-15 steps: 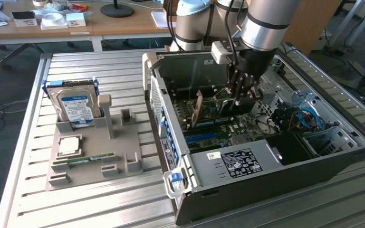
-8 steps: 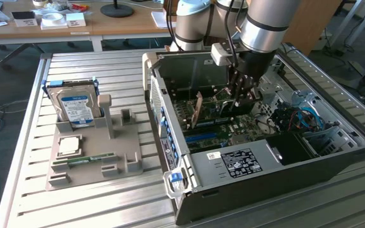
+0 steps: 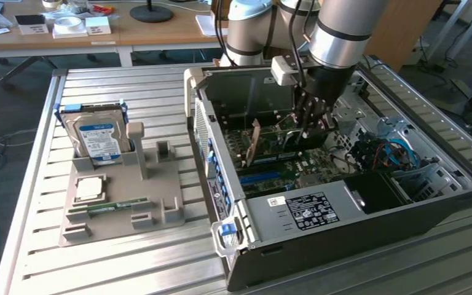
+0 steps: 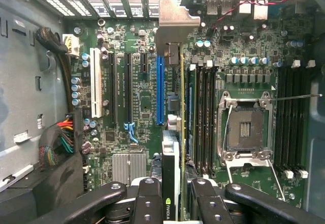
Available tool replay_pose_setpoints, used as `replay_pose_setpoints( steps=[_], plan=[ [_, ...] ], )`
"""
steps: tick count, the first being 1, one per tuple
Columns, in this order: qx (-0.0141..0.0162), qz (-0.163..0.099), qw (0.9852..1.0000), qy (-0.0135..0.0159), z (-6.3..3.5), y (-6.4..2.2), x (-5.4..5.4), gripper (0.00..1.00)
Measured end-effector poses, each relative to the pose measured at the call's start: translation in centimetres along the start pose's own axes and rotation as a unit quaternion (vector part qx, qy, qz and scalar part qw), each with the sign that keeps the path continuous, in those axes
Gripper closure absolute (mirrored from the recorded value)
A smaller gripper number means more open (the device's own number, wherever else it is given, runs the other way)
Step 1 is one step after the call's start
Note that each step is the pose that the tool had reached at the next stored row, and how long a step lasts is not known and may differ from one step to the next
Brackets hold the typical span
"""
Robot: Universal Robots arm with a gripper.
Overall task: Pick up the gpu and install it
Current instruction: 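Insert the gpu into the slot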
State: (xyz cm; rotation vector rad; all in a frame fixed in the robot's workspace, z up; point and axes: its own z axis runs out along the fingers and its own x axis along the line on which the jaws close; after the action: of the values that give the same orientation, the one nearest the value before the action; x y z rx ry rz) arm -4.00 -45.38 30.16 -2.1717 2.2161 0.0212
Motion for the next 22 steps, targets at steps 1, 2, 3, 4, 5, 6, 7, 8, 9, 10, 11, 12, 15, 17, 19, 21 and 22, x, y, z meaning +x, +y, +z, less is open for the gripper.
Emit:
replay_pose_setpoints(
  steps=[1,2,3,4,5,6,7,8,9,10,11,12,15,17,19,21,22],
  plan=[
    [0.0,0.0,1.0,0.0,-0.01,0.0,0.13,0.73],
    [0.0,0.0,1.0,0.0001,-0.01,0.0,0.23,0.73],
    [0.0,0.0,1.0,0.0001,0.01,0.01,0.24,0.73],
    [0.0,0.0,1.0,0.0,0.07,0.01,0.24,0.73],
    [0.0,0.0,1.0,0.0001,0.15,0.01,0.25,0.73],
    [0.0,0.0,1.0,0.0001,0.23,0.01,0.25,0.73],
    [0.0,0.0,1.0,0.0001,0.29,0.01,0.25,0.73],
    [-0.0001,0.0,1.0,0.0002,0.3,0.01,0.25,0.73],
    [0.0,0.0,1.0,0.0002,0.3,0.01,0.25,0.73],
    [-0.0001,0.0,1.0,0.0002,0.3,0.01,0.25,0.73],
    [-0.0001,0.0,1.0,0.0002,0.3,0.01,0.25,0.73],
    [0.0,0.0,1.0,0.0001,0.31,0.02,0.25,0.73],
    [0.0,0.0,1.0,0.0001,0.35,0.27,0.26,0.73],
    [0.0,0.0,1.0,0.0001,0.37,0.47,0.26,0.73],
    [0.0,0.0,1.0,0.0001,0.38,0.69,0.27,0.73],
    [0.0,0.0,1.0,0.0002,0.37,0.82,0.27,0.73],
    [0.0,0.0,1.0,0.0001,0.37,0.82,0.27,0.73]
  ],
)
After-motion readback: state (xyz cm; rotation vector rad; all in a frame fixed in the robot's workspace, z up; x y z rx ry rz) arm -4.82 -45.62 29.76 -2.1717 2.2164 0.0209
